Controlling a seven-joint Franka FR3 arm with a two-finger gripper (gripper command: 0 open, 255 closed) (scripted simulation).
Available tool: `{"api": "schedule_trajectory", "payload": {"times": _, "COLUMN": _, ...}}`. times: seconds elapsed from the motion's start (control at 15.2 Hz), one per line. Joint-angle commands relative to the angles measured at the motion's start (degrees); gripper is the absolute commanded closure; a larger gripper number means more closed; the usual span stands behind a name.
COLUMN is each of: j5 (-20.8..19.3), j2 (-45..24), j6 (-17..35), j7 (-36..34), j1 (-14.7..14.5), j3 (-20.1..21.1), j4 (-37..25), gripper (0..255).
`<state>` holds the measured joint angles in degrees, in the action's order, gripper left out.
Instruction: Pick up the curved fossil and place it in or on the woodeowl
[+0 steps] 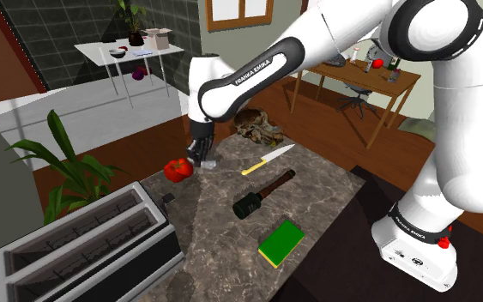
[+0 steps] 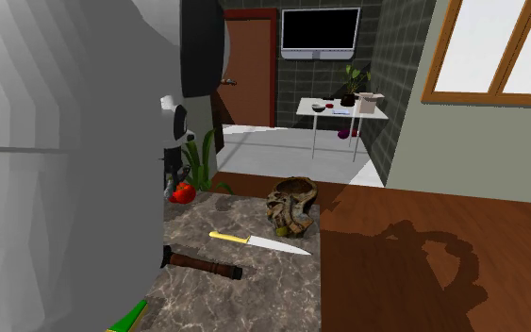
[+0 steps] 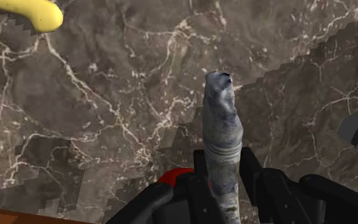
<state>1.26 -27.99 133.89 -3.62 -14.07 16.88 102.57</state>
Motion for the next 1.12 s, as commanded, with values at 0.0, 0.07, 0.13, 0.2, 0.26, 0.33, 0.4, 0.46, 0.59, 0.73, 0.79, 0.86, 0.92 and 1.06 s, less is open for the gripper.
{"api": "schedule_trajectory", "payload": {"times": 0.0, "j5": 0.2, "j2": 0.8, "j6": -1.4, "j7": -0.1, "j1": 0.1, "j3": 0.1, "j4": -0.6, "gripper": 255}}
{"api": "schedule_trajectory", "payload": {"times": 0.07, "j5": 0.3, "j2": 1.2, "j6": -2.0, "j7": -0.1, "j1": 0.1, "j3": 0.2, "j4": -0.8, "gripper": 255}}
{"api": "schedule_trajectory", "payload": {"times": 0.13, "j5": 0.3, "j2": 1.6, "j6": -2.6, "j7": -0.1, "j1": 0.2, "j3": 0.2, "j4": -1.0, "gripper": 255}}
{"api": "schedule_trajectory", "payload": {"times": 0.2, "j5": 0.4, "j2": 2.0, "j6": -3.2, "j7": -0.1, "j1": 0.2, "j3": 0.3, "j4": -1.2, "gripper": 255}}
{"api": "schedule_trajectory", "payload": {"times": 0.26, "j5": 0.5, "j2": 2.4, "j6": -3.8, "j7": -0.1, "j1": 0.3, "j3": 0.4, "j4": -1.4, "gripper": 255}}
{"api": "schedule_trajectory", "payload": {"times": 0.33, "j5": 0.6, "j2": 2.8, "j6": -4.4, "j7": -0.1, "j1": 0.3, "j3": 0.4, "j4": -1.6, "gripper": 255}}
{"api": "schedule_trajectory", "payload": {"times": 0.4, "j5": 0.7, "j2": 3.2, "j6": -5.0, "j7": -0.2, "j1": 0.4, "j3": 0.5, "j4": -1.9, "gripper": 255}}
{"api": "schedule_trajectory", "payload": {"times": 0.46, "j5": 0.8, "j2": 3.6, "j6": -5.6, "j7": -0.2, "j1": 0.4, "j3": 0.5, "j4": -2.2, "gripper": 255}}
{"api": "schedule_trajectory", "payload": {"times": 0.59, "j5": 0.9, "j2": 4.3, "j6": -6.9, "j7": -0.2, "j1": 0.5, "j3": 0.6, "j4": -2.7, "gripper": 255}}
{"api": "schedule_trajectory", "payload": {"times": 0.73, "j5": 1.7, "j2": 5.3, "j6": -6.9, "j7": 2.5, "j1": 2.5, "j3": 0.2, "j4": -1.4, "gripper": 255}}
{"api": "schedule_trajectory", "payload": {"times": 0.79, "j5": 2.0, "j2": 5.7, "j6": -6.9, "j7": 3.8, "j1": 3.5, "j3": 0.0, "j4": -0.9, "gripper": 255}}
{"api": "schedule_trajectory", "payload": {"times": 0.86, "j5": 2.3, "j2": 6.1, "j6": -7.0, "j7": 5.1, "j1": 4.5, "j3": -0.2, "j4": -0.4, "gripper": 255}}
{"api": "schedule_trajectory", "payload": {"times": 0.92, "j5": 2.7, "j2": 6.4, "j6": -7.1, "j7": 6.5, "j1": 5.5, "j3": -0.5, "j4": 0.0, "gripper": 255}}
{"api": "schedule_trajectory", "payload": {"times": 1.06, "j5": 3.2, "j2": 7.0, "j6": -7.4, "j7": 9.1, "j1": 7.4, "j3": -1.0, "j4": 0.6, "gripper": 255}}
